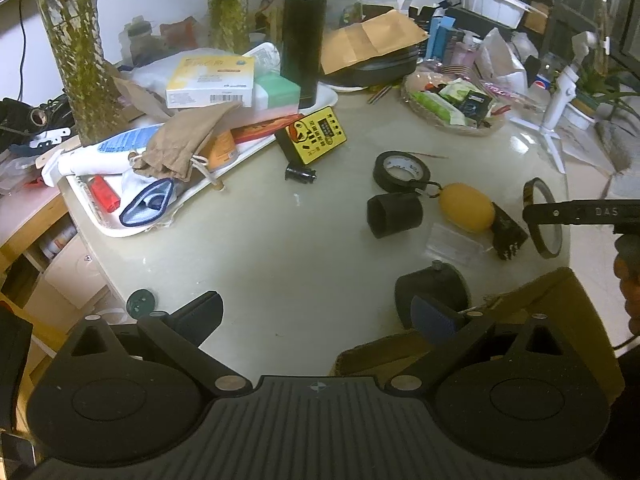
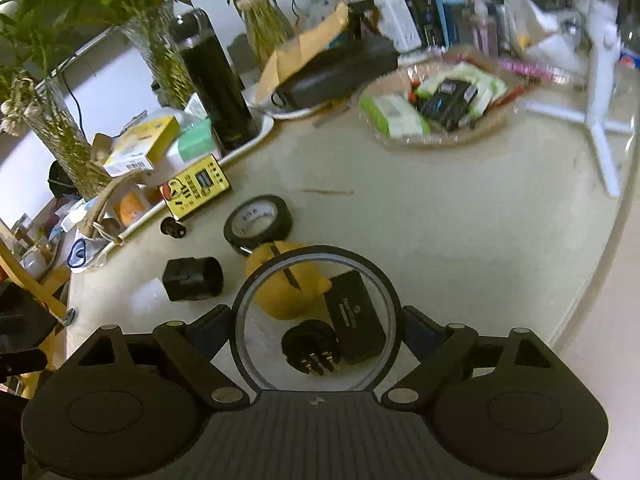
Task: Organize rigid objects
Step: 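Close the left gripper on the black cylinder and lift it, then lower the disc into the box with the right gripper while the left gripper drops the cylinder in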
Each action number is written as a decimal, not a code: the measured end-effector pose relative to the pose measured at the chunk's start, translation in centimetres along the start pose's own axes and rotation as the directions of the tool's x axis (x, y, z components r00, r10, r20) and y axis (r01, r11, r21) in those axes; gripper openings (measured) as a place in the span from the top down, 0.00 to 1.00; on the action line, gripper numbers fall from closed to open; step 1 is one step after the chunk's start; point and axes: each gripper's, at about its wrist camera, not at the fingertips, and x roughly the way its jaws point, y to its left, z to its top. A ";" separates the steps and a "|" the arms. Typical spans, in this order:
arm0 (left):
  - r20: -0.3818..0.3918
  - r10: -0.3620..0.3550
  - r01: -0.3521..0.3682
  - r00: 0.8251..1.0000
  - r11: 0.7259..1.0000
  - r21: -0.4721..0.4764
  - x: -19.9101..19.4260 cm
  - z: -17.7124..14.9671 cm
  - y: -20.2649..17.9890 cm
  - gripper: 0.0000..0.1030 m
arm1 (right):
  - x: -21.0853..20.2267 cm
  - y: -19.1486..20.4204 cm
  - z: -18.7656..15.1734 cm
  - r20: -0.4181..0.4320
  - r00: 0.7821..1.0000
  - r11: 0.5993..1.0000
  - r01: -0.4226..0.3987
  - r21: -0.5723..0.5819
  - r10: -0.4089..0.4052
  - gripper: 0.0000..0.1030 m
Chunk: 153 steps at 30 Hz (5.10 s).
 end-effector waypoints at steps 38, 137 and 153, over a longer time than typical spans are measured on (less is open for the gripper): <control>-0.240 -0.018 0.014 0.971 1.000 -0.018 8.5 3.2 -6.6 0.21 | -8.8 1.3 -3.9 0.042 0.995 0.996 0.088 0.014 -0.089 0.12; -0.065 -0.034 0.034 0.997 0.999 0.000 -4.0 -1.9 -3.5 0.47 | -7.1 12.6 -5.5 -0.184 0.983 0.963 -0.031 -0.268 -0.019 0.00; 0.000 -0.003 0.003 1.000 0.998 0.068 -5.9 -3.0 -1.8 0.33 | -9.7 9.0 -6.1 -0.112 0.985 0.977 0.108 -0.182 -0.130 0.00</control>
